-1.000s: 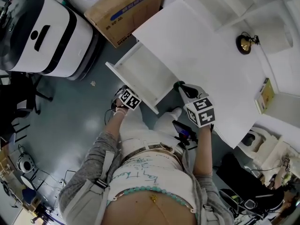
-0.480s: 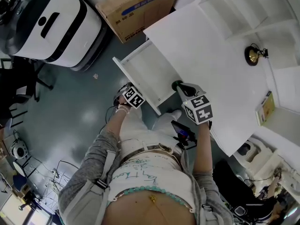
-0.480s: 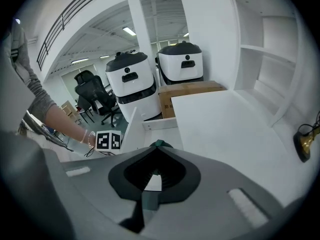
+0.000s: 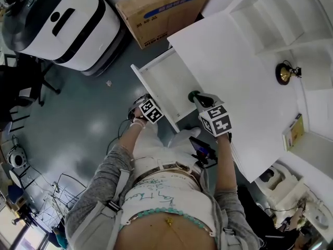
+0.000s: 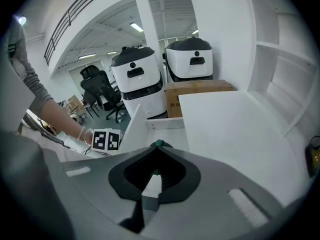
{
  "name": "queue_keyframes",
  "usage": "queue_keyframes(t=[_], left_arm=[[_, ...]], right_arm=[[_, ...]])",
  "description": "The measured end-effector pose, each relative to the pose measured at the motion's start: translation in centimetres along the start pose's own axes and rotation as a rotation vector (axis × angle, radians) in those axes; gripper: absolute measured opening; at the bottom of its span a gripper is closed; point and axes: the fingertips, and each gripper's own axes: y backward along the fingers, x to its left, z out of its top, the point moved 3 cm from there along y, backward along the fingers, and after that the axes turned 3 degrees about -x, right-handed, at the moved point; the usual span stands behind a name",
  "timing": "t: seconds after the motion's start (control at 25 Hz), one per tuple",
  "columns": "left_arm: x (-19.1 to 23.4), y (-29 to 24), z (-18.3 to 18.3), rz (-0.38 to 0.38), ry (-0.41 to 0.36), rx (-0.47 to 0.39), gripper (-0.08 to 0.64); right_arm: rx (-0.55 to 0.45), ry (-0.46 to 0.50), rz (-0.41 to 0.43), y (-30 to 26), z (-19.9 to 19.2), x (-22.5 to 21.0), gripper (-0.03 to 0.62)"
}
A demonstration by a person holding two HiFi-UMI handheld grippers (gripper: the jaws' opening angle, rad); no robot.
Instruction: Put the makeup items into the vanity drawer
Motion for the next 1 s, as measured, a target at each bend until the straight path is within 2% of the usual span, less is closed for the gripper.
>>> queue_keyframes(t=[0.36,1.0], left_arm=[[0.0,-0.1,-0.1,0.001,0.002,0.0,0.08],[0.0,0.0,0.0,-0.001,0.002,0.0,0.08]], right_arm=[[0.025,0.076,0.015,-3.6,-0.1,-0.1,0.029],[0.078,0.094,0.065,-8.6,-1.1,0.8,0.029]])
